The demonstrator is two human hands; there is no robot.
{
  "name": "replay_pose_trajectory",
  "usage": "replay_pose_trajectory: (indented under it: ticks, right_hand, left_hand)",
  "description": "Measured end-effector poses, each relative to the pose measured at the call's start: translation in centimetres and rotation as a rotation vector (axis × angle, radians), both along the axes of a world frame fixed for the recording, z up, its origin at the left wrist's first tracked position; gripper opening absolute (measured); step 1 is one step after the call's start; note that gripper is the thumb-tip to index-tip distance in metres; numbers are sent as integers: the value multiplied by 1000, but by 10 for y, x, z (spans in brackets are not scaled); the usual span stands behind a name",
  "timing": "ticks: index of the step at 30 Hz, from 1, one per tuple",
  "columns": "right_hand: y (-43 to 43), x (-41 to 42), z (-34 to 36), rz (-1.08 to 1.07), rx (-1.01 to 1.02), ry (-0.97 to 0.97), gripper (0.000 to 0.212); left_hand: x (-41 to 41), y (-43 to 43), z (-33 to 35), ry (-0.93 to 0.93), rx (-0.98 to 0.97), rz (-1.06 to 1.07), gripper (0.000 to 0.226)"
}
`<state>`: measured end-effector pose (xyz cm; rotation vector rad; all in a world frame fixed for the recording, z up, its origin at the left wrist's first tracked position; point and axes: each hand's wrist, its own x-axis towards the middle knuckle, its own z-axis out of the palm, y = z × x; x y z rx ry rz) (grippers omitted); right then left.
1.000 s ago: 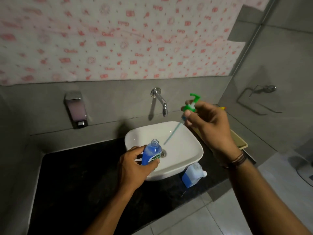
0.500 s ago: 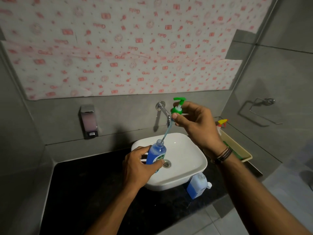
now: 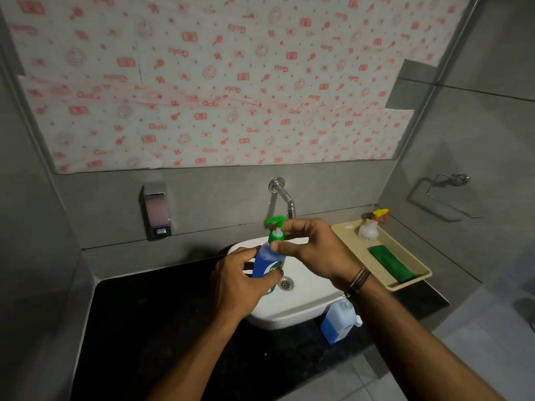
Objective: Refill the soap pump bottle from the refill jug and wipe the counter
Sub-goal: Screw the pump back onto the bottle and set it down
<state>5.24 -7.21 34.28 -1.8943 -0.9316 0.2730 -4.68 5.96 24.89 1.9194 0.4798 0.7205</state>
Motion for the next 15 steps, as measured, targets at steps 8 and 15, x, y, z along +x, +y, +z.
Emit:
replay_pose_trajectory:
  ticks: [8, 15]
  right_hand:
    - [0, -1, -9, -157, 29, -43, 58]
    - [0, 4, -18, -198, 57, -37, 44]
  left_hand:
    - [-1, -1, 4, 12, -35, 23, 71]
    - [3, 6, 2, 39, -10, 16, 48]
